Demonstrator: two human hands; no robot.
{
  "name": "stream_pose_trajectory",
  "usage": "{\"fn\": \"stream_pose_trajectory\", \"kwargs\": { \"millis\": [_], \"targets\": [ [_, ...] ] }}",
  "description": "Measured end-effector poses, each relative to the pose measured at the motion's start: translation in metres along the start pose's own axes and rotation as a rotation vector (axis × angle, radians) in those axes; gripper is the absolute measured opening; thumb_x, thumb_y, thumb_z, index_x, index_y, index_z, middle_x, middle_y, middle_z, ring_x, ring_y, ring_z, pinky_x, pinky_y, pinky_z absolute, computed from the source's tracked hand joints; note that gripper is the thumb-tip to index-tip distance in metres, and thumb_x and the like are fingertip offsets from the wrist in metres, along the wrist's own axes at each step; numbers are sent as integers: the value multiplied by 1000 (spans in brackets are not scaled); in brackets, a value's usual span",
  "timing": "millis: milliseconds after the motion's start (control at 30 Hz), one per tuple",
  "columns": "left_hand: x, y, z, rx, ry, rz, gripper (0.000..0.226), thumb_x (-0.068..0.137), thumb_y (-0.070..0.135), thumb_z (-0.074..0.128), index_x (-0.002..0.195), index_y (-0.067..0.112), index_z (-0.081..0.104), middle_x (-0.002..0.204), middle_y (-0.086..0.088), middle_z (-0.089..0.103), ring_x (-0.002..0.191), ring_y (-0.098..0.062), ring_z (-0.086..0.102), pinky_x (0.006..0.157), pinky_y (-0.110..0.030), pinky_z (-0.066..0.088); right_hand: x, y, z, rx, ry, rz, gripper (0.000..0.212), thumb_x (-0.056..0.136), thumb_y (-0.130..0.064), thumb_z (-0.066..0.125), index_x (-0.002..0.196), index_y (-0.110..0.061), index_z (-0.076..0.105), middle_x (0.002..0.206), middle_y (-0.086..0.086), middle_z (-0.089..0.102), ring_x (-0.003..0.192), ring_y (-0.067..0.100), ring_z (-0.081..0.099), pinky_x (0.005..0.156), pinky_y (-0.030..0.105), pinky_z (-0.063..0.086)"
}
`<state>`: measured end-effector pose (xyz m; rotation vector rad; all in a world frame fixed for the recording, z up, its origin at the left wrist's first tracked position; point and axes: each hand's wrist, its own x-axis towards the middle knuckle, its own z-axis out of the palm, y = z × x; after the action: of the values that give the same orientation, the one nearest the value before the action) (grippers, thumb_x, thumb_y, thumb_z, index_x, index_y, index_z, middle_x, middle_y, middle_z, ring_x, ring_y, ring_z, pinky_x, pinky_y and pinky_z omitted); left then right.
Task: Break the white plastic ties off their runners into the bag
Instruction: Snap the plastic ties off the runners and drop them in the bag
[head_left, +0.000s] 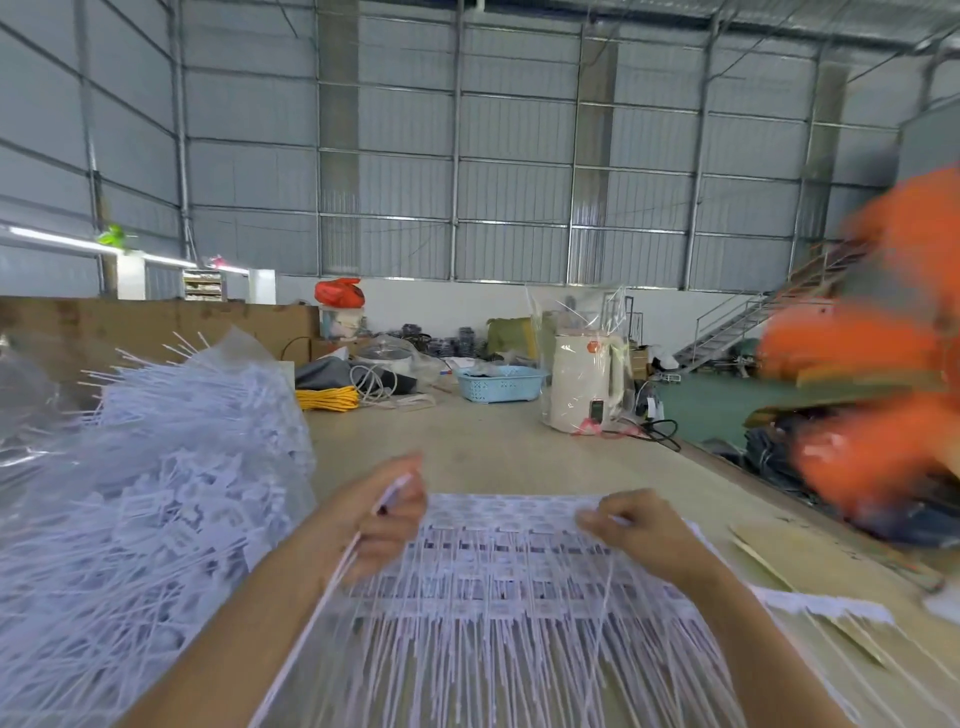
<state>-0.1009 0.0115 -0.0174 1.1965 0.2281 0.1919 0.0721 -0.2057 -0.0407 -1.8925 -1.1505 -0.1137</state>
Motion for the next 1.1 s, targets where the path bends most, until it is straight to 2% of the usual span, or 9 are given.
{"fn": "stream_pose_trajectory", "kwargs": {
  "millis": [133, 300, 400, 533, 633, 733, 867, 967, 1100],
  "targets": [
    [15, -20, -17, -112, 275, 195, 40, 100, 32, 40, 65, 14, 40, 46, 3, 32, 28, -3, 26, 29, -9, 19, 7, -11, -8, -156, 269, 33, 47, 90, -42, 53, 58, -11, 37, 56, 6, 35, 54, 19, 35, 55, 30, 25],
    [24, -46, -1, 96, 300, 195, 32, 98, 30, 46, 77, 7, 51, 61, -6, 41, 37, -10, 41, 34, -15, 31, 0, -52, 9, -592, 328, -254, 38, 97, -43, 38, 70, -19, 47, 56, -7, 38, 52, 20, 43, 50, 27, 25],
    [20, -49, 18, 155, 170, 157, 46, 92, 50, 43, 76, 8, 55, 62, -5, 42, 37, -9, 35, 36, -16, 25, -2, -74, 40, -537, 197, -467, 20, 95, -30, 45, 92, -14, 57, 68, -6, 50, 57, 17, 46, 58, 27, 31],
    [17, -50, 38, 81, 17, 153, 67, 67, 73, 42, 76, 13, 68, 72, -9, 64, 62, -15, 57, 57, -23, 40, -4, -73, 65, -309, -44, -410, 32, 94, -33, 48, 122, -18, 42, 109, 0, 56, 84, 17, 54, 69, 30, 37],
    [10, -48, 42, 100, -30, 165, 62, 66, 73, 40, 61, 17, 66, 48, 2, 52, 41, -6, 45, 42, -15, 31, -3, -63, 65, -197, -64, -359, 46, 90, -35, 57, 128, -18, 38, 119, -7, 39, 94, 12, 50, 80, 27, 40],
    [7, -48, 40, 208, 51, 200, 46, 77, 62, 47, 72, 22, 70, 46, 5, 36, 38, -6, 30, 41, -17, 21, 0, -57, 66, -148, -113, -304, 54, 85, -33, 66, 128, -17, 39, 113, -11, 32, 100, 5, 42, 85, 21, 38],
    [15, -53, 36, 299, 232, 245, 30, 90, 38, 60, 91, 7, 62, 50, 3, 47, 43, -11, 45, 46, -20, 32, 1, -47, 63, -194, -130, -235, 57, 80, -49, 65, 125, -26, 40, 107, -17, 40, 91, 1, 44, 72, 11, 36],
    [17, -50, 32, 258, 289, 290, 18, 93, 23, 55, 78, 14, 58, 51, -4, 49, 36, -11, 44, 38, -15, 30, 2, -41, 58, -273, -136, -192, 37, 82, -60, 53, 90, -24, 52, 76, -11, 47, 68, 11, 46, 58, 22, 31],
    [16, -51, 31, 361, 321, 295, 29, 95, 33, 52, 74, 14, 56, 42, 2, 48, 32, -10, 43, 37, -15, 29, 1, -40, 68, -344, -120, -267, 46, 87, -60, 40, 58, -26, 33, 55, -3, 33, 48, 10, 31, 51, 27, 23]
  ]
}}
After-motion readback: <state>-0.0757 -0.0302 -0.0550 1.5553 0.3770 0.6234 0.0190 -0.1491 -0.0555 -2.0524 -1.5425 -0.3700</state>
